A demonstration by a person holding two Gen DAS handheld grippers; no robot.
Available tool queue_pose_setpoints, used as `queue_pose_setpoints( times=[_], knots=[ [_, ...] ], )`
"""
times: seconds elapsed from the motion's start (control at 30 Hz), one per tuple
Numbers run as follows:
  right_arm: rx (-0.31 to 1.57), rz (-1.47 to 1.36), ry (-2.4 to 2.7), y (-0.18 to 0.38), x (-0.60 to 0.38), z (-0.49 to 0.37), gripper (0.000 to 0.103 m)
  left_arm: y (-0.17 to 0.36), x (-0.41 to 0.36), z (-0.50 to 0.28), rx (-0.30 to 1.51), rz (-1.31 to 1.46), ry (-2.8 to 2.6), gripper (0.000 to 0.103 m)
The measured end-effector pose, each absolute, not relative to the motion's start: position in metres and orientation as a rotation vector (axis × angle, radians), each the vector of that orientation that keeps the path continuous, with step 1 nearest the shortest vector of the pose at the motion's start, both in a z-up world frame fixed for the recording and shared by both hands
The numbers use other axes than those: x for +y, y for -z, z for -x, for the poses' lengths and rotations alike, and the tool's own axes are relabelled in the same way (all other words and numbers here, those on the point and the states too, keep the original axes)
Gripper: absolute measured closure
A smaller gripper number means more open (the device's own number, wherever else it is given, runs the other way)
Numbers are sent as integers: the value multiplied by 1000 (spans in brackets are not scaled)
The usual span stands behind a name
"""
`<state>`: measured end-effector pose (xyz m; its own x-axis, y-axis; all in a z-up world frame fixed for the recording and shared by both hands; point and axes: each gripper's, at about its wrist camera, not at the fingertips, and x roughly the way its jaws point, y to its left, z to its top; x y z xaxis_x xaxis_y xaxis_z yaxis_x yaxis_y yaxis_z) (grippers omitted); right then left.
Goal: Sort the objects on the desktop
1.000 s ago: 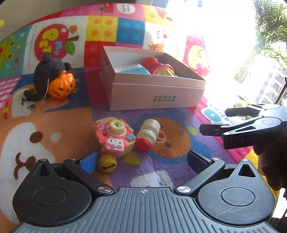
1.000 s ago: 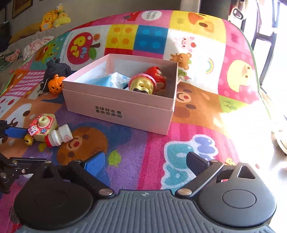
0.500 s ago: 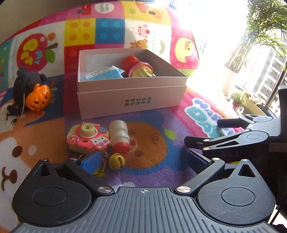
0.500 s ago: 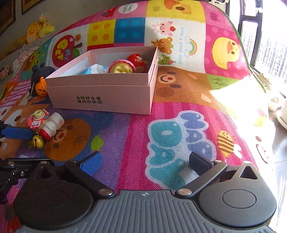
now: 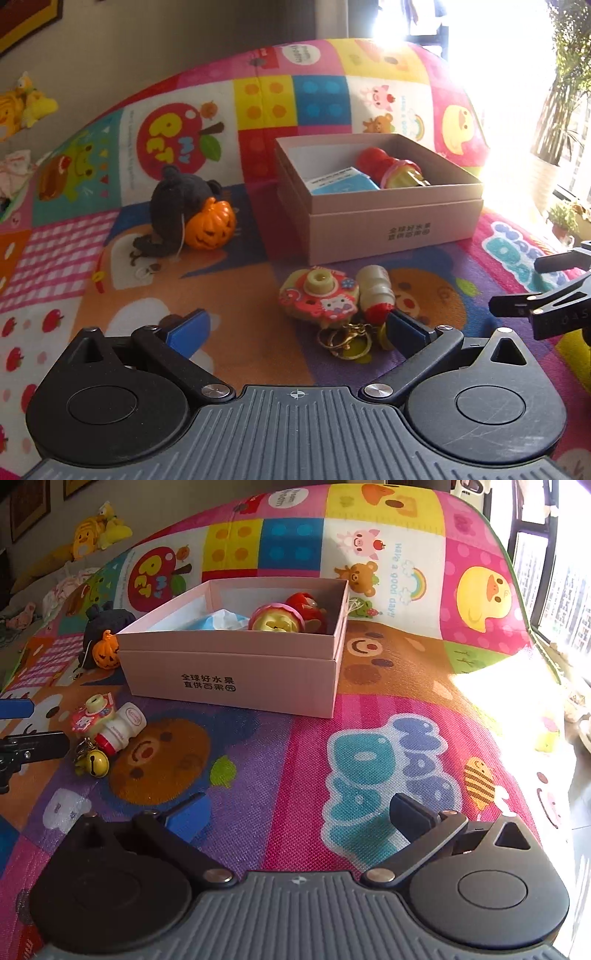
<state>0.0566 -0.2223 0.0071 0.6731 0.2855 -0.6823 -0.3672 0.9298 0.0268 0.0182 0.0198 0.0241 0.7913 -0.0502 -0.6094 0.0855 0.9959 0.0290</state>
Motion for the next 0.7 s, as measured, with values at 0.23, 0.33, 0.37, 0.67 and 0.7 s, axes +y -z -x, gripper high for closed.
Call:
queue_pose_setpoints(
  times=[0.23, 0.33, 0.37, 0.67, 0.7],
  knots=[
    [665, 214, -571, -30, -150, -43, 18, -8, 73, -21, 681, 99, -144, 0],
    [696, 227, -573, -29, -130, -53, 41, -3, 79, -22, 696, 130, -148, 0],
    [707, 232, -569, -27, -125, -56, 43, -3, 78, -21, 687, 131, -142, 0],
    [589, 383, -369, -21, -123, -62, 41, -1, 78, -19, 682, 146, -123, 0],
    [550, 416, -310, -21, -128, -61, 41, -1, 79, -18, 682, 147, -122, 0]
  ],
)
